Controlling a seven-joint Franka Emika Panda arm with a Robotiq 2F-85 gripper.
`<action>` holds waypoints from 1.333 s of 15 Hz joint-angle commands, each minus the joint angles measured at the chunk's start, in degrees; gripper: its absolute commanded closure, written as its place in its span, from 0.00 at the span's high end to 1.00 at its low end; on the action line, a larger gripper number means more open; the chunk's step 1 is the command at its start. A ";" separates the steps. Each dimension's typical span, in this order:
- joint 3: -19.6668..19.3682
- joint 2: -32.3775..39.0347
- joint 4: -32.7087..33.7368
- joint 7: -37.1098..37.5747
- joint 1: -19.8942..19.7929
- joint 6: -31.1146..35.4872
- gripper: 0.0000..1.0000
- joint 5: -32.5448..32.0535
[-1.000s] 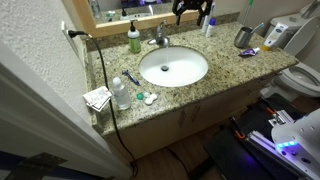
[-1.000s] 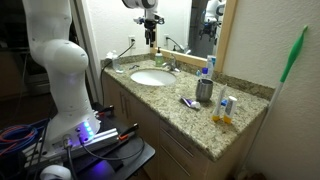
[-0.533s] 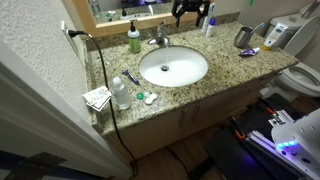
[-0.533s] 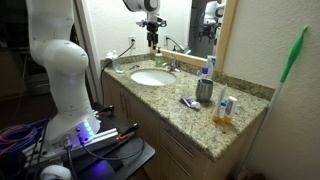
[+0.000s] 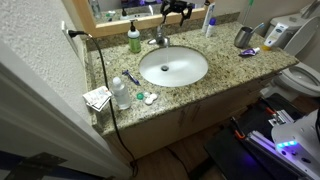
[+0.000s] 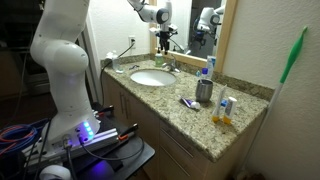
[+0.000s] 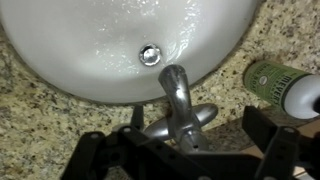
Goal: Close the tap
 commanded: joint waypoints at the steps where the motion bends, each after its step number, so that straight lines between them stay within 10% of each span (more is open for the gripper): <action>1: -0.94 0.93 1.48 -0.31 1.01 -0.20 1.00 0.84; 20: -3.21 8.20 8.52 -9.24 2.03 5.33 1.00 -4.46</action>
